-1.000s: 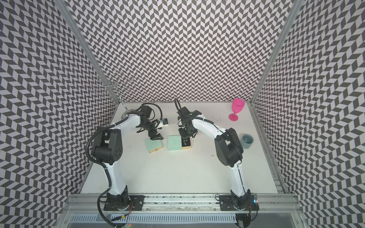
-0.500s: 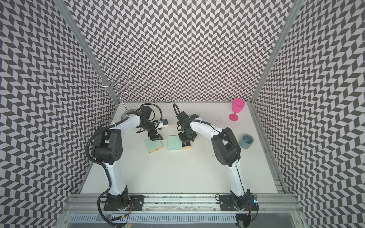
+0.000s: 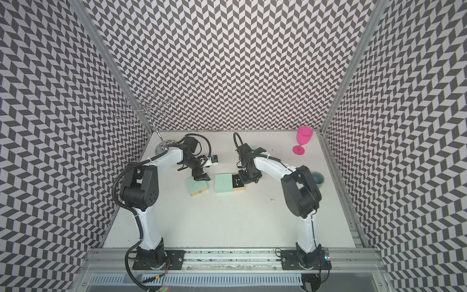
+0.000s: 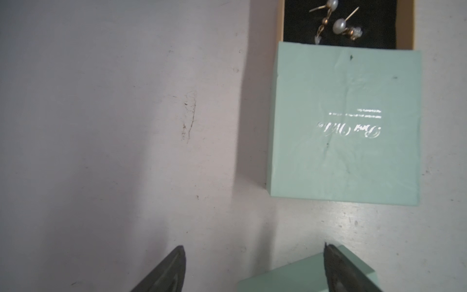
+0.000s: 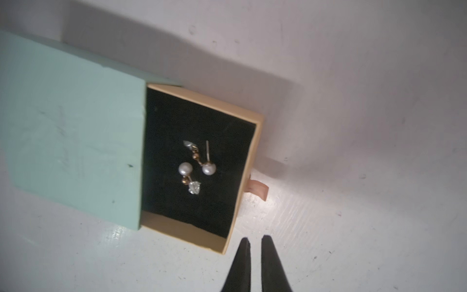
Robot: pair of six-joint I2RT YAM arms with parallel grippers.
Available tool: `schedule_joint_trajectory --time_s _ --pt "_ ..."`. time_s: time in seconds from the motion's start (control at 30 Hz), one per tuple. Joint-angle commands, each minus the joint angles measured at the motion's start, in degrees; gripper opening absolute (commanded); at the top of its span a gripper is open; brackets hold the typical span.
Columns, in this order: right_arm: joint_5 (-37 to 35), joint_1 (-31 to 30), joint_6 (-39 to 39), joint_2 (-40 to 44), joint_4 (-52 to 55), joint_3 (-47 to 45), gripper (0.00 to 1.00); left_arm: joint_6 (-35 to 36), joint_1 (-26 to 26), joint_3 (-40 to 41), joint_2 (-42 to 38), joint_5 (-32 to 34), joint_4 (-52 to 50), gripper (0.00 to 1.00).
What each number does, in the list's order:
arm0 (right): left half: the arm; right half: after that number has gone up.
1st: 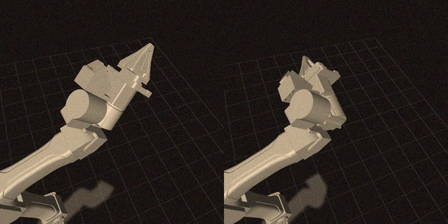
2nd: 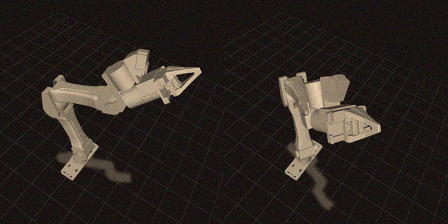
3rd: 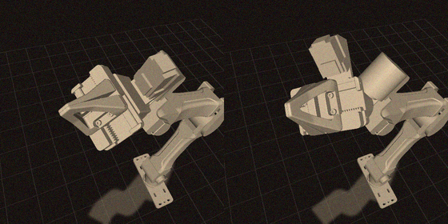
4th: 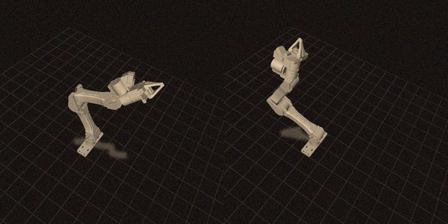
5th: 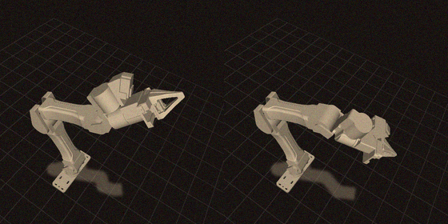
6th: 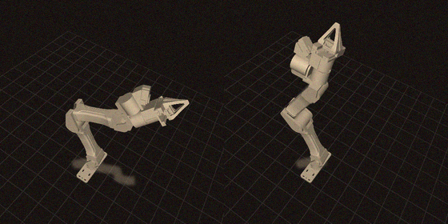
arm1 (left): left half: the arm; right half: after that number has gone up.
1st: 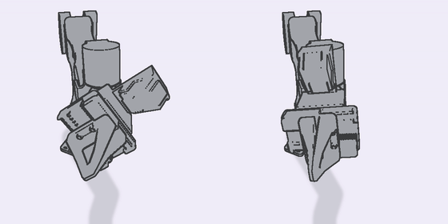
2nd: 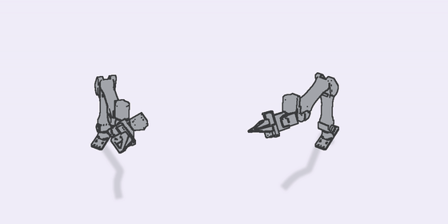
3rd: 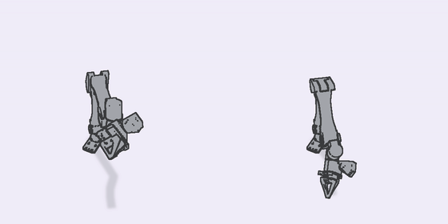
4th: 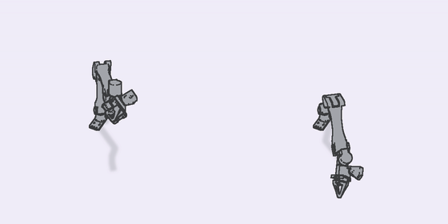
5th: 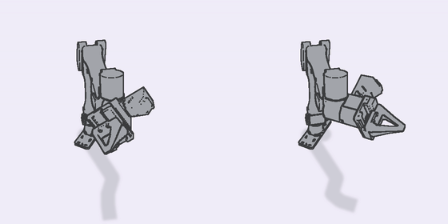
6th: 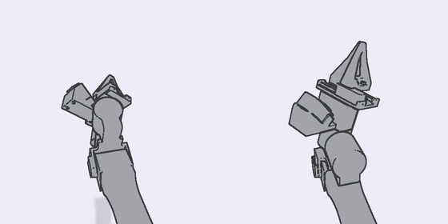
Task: Place the earrings into the drawer-style jewelry box
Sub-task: Close the drawer of the jewelry box.
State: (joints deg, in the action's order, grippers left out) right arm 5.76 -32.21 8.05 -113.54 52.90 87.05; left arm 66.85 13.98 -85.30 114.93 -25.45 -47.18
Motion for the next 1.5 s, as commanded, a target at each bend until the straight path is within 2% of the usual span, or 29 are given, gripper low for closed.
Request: schedule_joint_trajectory --time_s 0.0,0.1,0.47,1.1,1.47 --pt "0.1 0.9 1.7 2.2 -3.2 -1.8 0.12 3.2 0.7 -1.9 1.2 1.0 -1.5 0.84" --pt "2.1 2.5 2.0 2.2 -5.1 -3.7 0.12 3.6 1.2 -1.6 1.6 1.4 -1.9 0.75" --pt "8.1 4.2 2.7 0.3 -9.5 -4.6 0.12 1.8 4.3 1.4 1.5 0.3 -1.0 0.69" --pt "15.0 3.2 2.0 -2.2 -10.9 -3.1 0.11 -4.3 5.6 -6.0 7.3 -2.3 0.7 0.7" --pt "18.2 1.6 2.6 -4.0 -11.7 -0.9 0.12 -6.2 8.7 -10.1 10.3 -3.2 1.0 0.71"
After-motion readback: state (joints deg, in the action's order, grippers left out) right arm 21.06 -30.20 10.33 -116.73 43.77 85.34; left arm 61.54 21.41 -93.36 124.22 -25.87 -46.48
